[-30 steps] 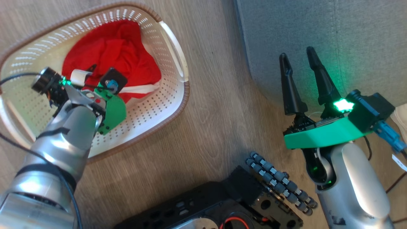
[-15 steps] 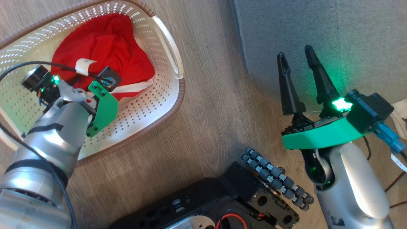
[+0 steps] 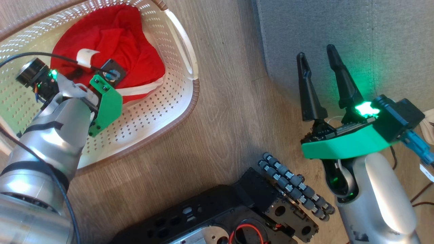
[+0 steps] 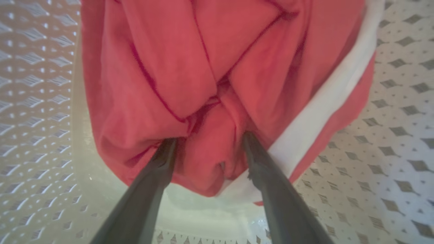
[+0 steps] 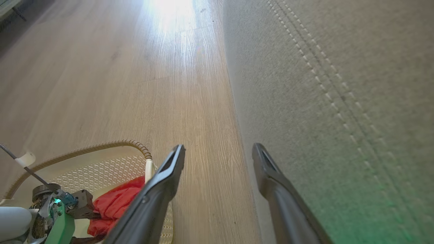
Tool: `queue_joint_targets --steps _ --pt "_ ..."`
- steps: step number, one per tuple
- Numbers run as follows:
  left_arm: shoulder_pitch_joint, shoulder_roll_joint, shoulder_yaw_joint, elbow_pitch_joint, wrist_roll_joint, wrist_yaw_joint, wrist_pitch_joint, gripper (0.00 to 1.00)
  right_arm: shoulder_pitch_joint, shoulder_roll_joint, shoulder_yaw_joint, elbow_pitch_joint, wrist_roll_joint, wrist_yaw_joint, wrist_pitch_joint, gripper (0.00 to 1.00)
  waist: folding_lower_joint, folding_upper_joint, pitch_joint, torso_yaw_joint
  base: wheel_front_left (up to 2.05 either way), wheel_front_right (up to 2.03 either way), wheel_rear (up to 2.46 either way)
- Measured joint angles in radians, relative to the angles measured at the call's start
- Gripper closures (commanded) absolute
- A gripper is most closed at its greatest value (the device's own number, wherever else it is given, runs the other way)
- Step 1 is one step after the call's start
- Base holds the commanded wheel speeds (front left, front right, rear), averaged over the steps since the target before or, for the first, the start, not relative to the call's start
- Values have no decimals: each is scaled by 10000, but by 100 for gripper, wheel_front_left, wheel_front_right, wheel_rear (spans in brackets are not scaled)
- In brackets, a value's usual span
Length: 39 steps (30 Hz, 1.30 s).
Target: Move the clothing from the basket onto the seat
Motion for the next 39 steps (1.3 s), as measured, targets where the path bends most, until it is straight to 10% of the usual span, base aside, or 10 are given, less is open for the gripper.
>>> queue_joint_targets --steps 7,8,10,39 --pt "-112 -6 10 2 -188 -63 -15 0 5 4 36 -23 -161 0 0 0 0 0 51 32 0 0 0" --pt "-123 -6 12 4 -236 -67 -50 21 4 4 -6 -25 -161 0 0 0 0 0 57 37 0 0 0" --pt "-122 -8 23 4 -393 -151 -54 100 4 4 -56 -27 -161 0 0 0 0 0 61 52 0 0 0" --pt "1035 -474 587 21 -1904 263 -1914 100 -894 23 -355 777 642 0 0 0 0 1 -1752 170 0 0 0"
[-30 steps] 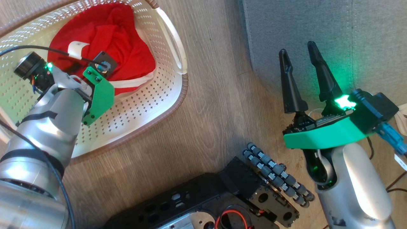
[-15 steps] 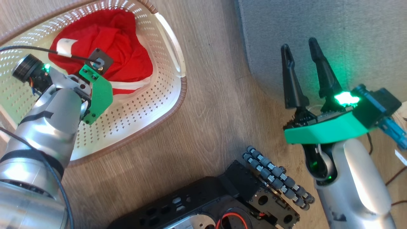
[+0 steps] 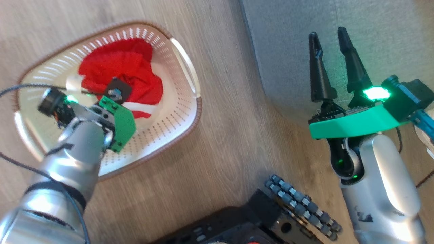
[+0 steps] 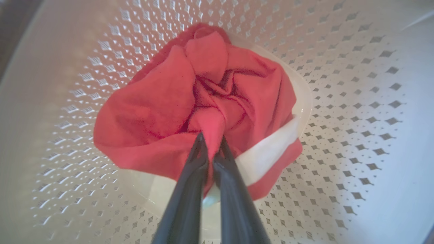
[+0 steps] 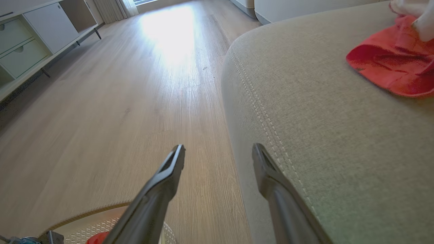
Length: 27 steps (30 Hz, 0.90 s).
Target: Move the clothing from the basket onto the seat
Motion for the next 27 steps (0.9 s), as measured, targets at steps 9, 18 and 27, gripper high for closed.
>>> queue_joint_targets --steps 9,18,27 --pt "878 -594 359 -245 -702 265 -878 100 647 -8 -355 339 -378 0 0 0 0 0 -1817 662 0 0 0" --pt "2590 -732 1012 -3335 -1336 527 -905 100 1312 -259 -362 621 -372 0 0 0 -1 0 -3811 1308 0 0 0" --pt "4567 -516 1726 -6700 -1126 826 -905 100 2235 -522 -307 943 -257 0 0 0 -1 0 -5687 1864 0 0 0"
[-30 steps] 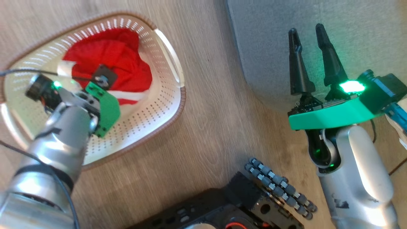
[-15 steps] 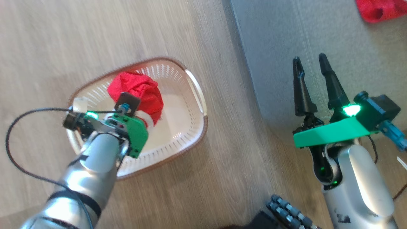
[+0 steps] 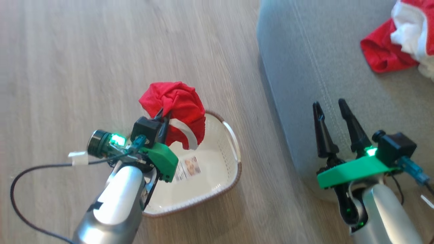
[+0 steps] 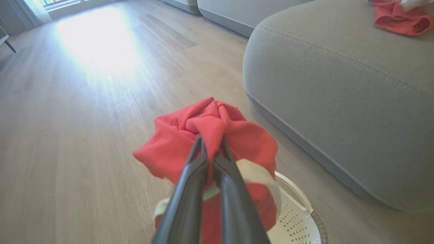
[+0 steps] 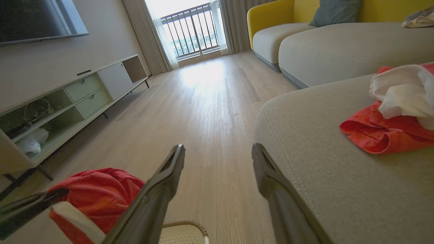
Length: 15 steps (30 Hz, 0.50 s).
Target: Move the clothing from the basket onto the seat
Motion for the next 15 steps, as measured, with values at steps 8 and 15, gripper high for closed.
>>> queue_joint_targets --steps 8,15 --pt "1124 19 662 -2073 242 136 -4 100 598 -98 119 255 102 0 0 0 0 0 -1185 370 0 0 0" --pt "1964 -194 1820 -4665 211 257 -15 100 1027 -295 414 217 163 0 0 0 0 0 -2000 600 0 0 0"
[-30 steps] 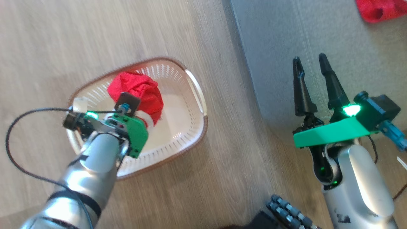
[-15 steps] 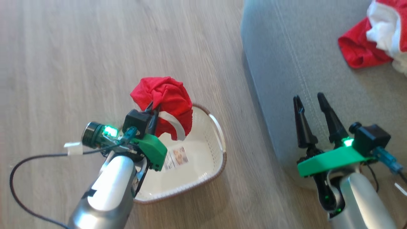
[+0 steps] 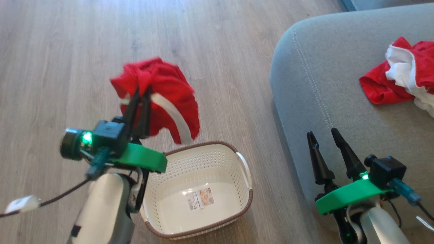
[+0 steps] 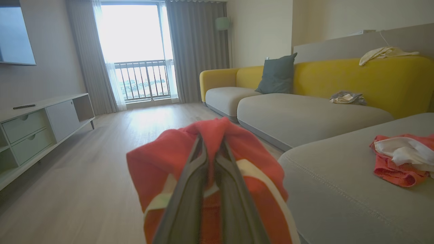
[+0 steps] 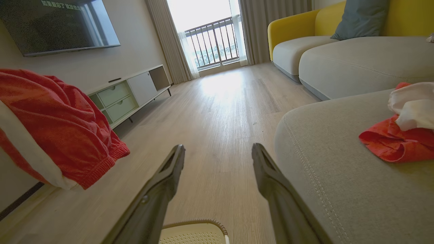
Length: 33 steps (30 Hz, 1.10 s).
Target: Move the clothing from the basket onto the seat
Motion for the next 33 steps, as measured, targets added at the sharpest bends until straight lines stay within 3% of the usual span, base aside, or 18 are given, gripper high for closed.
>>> queue_joint_targets --steps 8,13,25,33 --pt "177 -247 1020 -2504 -305 -334 -35 100 133 -29 247 -387 0 0 0 0 0 0 -173 210 0 0 0" --pt "179 -280 974 -3661 -830 -366 -73 100 149 -35 309 -568 -2 0 0 0 0 0 -149 250 0 0 0" --pt "287 -286 -955 -4195 -930 -1070 -75 100 489 -48 293 -619 -105 0 0 0 1 0 -104 396 0 0 0" --pt "749 -272 -1891 -3572 -543 -1315 -73 100 489 -40 242 -688 -211 0 0 0 1 -1 40 371 0 0 0"
